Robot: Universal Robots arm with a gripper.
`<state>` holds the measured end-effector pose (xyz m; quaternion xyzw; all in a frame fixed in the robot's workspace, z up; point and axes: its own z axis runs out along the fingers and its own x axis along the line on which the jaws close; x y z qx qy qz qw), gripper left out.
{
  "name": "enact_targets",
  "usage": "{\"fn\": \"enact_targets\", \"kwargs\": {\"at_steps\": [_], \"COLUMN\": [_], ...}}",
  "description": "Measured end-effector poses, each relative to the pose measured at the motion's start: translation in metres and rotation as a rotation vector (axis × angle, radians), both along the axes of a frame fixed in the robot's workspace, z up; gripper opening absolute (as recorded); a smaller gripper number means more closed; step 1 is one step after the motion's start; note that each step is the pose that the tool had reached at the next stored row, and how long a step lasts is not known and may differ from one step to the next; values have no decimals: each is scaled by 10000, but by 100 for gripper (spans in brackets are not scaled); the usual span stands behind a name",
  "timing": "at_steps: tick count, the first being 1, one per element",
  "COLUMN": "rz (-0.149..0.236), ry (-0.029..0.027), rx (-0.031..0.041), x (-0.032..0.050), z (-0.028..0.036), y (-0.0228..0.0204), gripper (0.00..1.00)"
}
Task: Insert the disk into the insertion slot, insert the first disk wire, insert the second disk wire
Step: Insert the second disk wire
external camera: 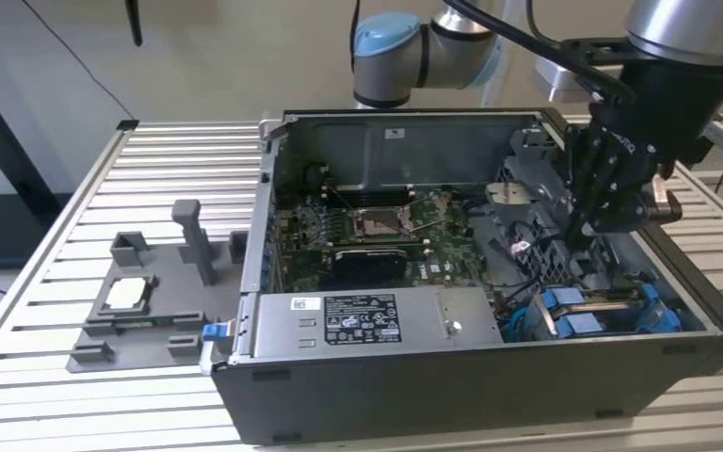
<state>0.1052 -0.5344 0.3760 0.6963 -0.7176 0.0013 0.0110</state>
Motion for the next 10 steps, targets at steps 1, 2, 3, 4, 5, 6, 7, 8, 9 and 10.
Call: {"fn": "enact_targets", "kwargs": {"at_steps": [1,2,3,4,5,6,7,8,9,10], "rz": [0,0,0,0,0,0,0,0,0,0], "ry": [66,144,225,308,392,461,510,551,583,610], "rx": [0,-1,0,0,-1,0,0,0,3,10], "x": [7,14,21,29,37,46,55,66,77,89], "z": [-4,-7,-11,-14,-18,-23,-28,-34,-41,-48], "y": [-13,-26,-39,-51,-65,-77,-89,-103,-116,-130], "gripper": [16,16,16,16,16,16,16,16,16,16]}}
